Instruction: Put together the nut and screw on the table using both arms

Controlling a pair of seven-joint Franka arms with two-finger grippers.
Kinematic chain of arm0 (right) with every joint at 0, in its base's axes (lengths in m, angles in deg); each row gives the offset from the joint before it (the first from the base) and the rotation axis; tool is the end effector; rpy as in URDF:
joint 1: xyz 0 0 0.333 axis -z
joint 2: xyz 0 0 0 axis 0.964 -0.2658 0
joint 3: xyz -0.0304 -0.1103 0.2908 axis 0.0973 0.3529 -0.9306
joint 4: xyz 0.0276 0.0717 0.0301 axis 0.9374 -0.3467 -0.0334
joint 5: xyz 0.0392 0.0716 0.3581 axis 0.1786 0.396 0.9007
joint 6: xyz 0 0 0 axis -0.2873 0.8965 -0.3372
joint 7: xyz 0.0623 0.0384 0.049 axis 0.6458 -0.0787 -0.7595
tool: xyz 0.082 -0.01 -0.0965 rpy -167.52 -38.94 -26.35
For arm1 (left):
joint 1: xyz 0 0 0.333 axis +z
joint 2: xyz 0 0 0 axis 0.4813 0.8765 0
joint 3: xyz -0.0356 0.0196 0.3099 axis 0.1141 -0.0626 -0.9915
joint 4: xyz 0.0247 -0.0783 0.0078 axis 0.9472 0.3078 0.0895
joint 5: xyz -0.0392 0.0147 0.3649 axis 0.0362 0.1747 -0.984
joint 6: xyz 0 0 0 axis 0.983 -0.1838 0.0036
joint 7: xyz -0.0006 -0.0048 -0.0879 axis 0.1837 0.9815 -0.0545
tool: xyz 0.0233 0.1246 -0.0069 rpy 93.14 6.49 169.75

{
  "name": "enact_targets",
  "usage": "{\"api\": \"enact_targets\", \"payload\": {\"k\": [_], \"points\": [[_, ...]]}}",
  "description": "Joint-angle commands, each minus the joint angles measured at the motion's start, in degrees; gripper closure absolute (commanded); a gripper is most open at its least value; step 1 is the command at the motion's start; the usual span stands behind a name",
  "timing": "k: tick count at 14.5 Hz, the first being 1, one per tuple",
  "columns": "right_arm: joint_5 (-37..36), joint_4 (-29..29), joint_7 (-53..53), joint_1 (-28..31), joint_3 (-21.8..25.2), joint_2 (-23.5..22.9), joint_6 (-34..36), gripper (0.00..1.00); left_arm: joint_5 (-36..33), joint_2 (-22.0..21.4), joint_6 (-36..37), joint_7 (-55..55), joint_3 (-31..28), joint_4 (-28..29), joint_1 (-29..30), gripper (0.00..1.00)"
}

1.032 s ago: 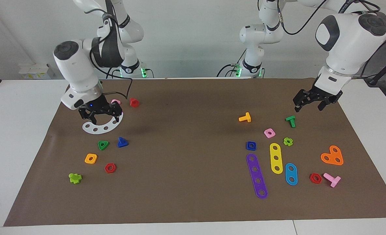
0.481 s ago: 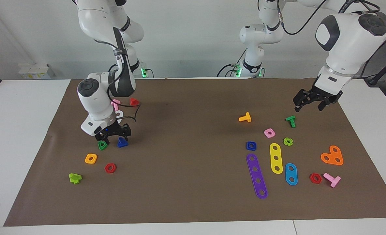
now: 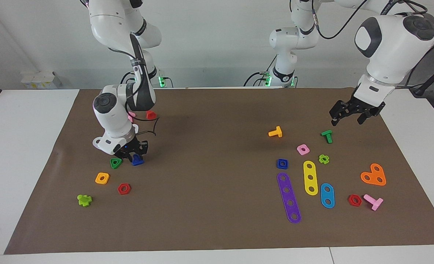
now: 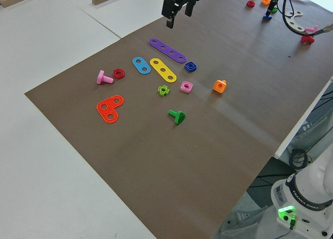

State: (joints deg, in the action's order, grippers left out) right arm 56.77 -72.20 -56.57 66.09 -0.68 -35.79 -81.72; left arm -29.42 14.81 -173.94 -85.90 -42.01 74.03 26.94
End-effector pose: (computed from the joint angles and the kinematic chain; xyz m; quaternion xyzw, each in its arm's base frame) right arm 0.5627 0.0402 0.3038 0.9930 0.1172 0.0115 0.0015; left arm 0.5768 -0.0314 0.5546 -0.9998 0.0099 -0.0142 0.0015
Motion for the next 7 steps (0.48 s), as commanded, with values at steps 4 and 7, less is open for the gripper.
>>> {"api": "enact_targets", "payload": {"k": [4,7], "points": [[1.2,-2.89,-2.28,0.76,-0.43,1.13,-3.66,0.62,-1.14,-1.97,-1.19,-0.19,0.12,2.41,0.25,0.0],[1.29,-2.89,-1.15,0.84,-0.43,1.05,-3.74,1.0,-1.14,-1.97,-1.19,-0.1,0.12,2.32,0.25,0.0]]}}
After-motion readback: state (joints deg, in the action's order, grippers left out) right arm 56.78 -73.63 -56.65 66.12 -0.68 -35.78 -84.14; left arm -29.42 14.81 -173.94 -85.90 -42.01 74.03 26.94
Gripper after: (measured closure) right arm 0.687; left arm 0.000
